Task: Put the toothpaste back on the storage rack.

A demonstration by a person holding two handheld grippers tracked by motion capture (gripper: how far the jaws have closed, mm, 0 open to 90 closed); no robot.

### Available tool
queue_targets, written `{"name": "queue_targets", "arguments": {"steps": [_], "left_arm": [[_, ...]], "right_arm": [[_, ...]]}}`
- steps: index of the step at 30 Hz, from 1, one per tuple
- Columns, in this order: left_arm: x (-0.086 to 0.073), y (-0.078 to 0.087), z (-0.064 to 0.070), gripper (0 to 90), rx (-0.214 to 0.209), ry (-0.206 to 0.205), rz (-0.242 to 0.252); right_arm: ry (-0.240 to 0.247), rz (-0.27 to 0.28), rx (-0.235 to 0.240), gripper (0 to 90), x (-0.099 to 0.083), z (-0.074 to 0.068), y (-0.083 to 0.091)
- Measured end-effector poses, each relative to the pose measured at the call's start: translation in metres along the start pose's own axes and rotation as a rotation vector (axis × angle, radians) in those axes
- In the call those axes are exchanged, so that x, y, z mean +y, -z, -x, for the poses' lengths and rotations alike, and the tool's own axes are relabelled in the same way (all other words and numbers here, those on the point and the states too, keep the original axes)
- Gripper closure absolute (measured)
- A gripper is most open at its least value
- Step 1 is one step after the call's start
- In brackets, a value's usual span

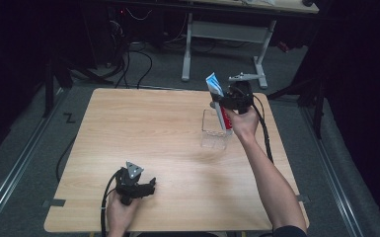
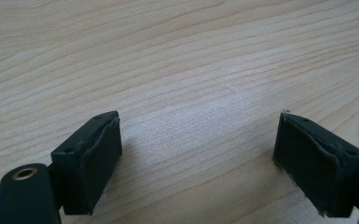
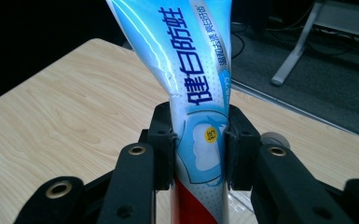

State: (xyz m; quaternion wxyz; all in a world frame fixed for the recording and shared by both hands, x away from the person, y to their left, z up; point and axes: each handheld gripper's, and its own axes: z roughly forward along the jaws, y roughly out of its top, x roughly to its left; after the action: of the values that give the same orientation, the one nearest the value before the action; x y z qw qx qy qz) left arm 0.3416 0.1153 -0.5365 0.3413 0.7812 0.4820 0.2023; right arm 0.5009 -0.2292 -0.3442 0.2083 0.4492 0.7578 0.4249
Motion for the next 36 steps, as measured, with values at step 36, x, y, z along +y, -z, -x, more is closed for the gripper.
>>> {"name": "queue_targets", "arguments": {"steps": [36], "left_arm": [[0.0,0.0,0.0,15.4,-0.001,0.0,0.0]], "right_arm": [[-0.052,-0.039,-0.027,68.0,-0.02,0.019,-0.016]]}}
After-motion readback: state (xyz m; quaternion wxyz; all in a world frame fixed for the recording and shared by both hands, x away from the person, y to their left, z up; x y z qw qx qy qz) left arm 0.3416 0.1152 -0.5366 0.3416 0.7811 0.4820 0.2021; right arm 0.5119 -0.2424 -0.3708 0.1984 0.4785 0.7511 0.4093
